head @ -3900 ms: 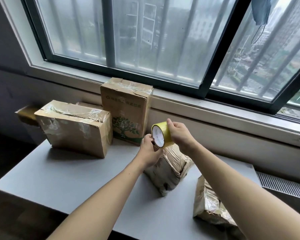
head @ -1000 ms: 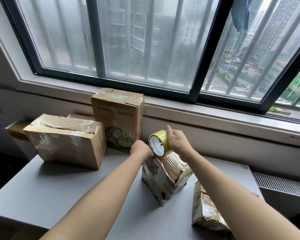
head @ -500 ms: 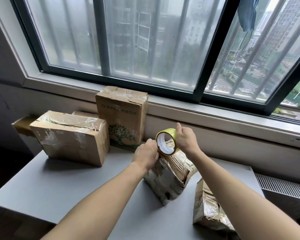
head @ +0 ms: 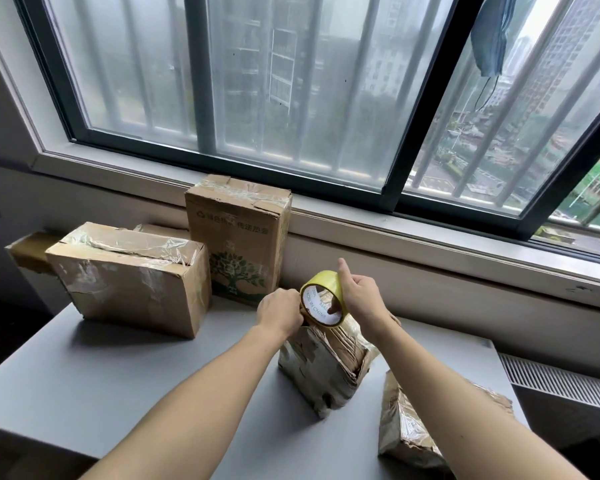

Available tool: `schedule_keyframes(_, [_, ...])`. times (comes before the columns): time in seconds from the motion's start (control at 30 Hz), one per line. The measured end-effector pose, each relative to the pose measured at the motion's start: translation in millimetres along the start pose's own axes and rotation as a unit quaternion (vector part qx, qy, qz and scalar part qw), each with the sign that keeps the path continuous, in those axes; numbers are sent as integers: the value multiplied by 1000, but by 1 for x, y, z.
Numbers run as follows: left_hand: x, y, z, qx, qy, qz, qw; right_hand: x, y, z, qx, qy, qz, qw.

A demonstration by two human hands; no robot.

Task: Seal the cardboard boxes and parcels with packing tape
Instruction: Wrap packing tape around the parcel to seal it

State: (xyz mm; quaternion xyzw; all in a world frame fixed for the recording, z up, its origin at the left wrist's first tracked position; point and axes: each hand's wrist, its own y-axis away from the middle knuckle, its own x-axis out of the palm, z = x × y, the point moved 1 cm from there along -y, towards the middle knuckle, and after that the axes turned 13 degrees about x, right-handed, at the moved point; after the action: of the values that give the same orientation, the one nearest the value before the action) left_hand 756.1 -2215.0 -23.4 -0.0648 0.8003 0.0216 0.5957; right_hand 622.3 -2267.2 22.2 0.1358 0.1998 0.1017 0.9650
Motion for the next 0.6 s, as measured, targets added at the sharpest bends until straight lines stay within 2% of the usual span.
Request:
schedule_keyframes(0.1, [0, -2, 5, 23, -20, -3, 1000, -2, 0, -6, 42, -19, 1, 999])
schedule_keyframes(0.17, [0, -2, 2, 33, -29, -2, 999, -2, 0, -3, 29, -20, -9, 999])
schedule_keyframes(0.27, [2, -1, 7, 39, -14, -1, 999, -3, 1, 4, -22, 75, -33, 996])
schedule_keyframes(0.43, [5, -4, 30, 28, 39, -5, 999, -20, 10, 4, -21, 263, -36, 964])
schedule_keyframes(0.53, [3, -8, 27, 27, 38, 5, 999, -21, 14, 0, -18, 295, -27, 955])
schedule_keyframes(0.6, [2, -14, 27, 39, 52, 42, 997, -20, 14, -3, -12, 299, -39, 954])
